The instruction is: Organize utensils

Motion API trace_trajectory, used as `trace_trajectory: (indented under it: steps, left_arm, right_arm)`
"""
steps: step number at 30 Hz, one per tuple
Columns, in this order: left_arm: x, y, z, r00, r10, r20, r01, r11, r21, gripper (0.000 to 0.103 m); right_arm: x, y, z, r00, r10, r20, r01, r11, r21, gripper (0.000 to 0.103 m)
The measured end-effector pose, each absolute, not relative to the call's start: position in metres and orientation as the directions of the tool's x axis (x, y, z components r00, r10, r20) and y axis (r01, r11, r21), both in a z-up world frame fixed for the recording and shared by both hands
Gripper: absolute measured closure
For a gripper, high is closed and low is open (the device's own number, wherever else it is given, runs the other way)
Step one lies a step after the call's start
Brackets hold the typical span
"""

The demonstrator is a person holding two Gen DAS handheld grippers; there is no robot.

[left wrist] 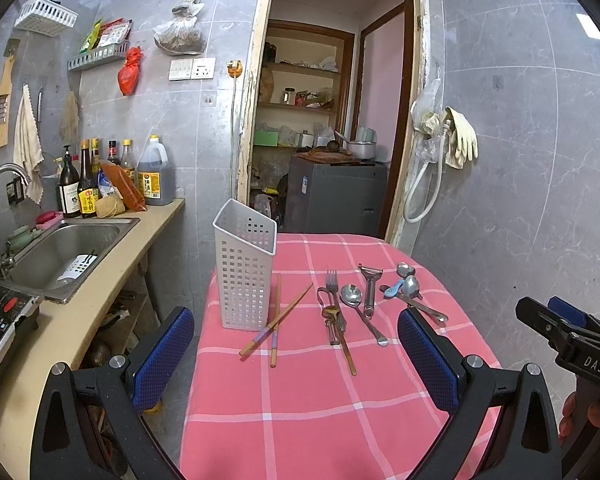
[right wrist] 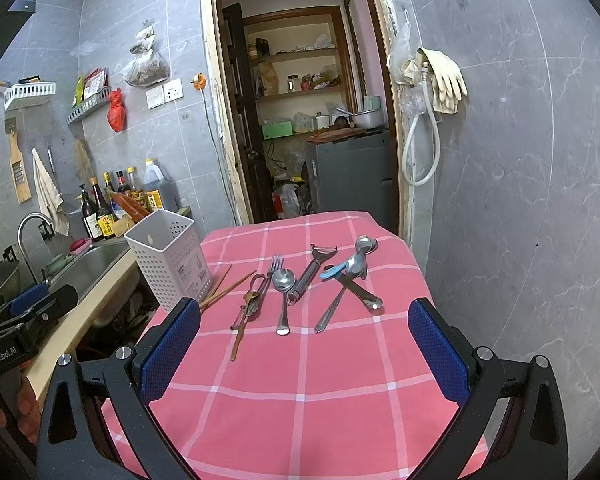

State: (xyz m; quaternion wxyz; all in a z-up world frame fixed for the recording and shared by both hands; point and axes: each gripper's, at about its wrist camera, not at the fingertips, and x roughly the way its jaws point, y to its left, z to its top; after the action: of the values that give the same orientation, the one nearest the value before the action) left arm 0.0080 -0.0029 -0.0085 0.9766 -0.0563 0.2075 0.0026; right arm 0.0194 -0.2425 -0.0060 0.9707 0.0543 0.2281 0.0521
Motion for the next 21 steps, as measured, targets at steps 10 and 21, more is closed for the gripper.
trace_trajectory:
  steps: [10,21]
  left_arm:
    - [0.009,-0.004,-0.01,0.913,-0.017,-0.409,-0.03,0.994,-0.108,0.0]
    - [0.021,-0.003,-0.011,0.907,-0.022,-0.42,-0.026,0.994,-0.109,0.0]
  right_arm:
    - [0.024,-0.245,-0.019,0.889,0.126,-0.441,-0.076,0.989,0.13,0.001]
    - [0.032,-0.24,-0.022,0.891,0.124,-0.436,-0.076,0.989,0.125,0.001]
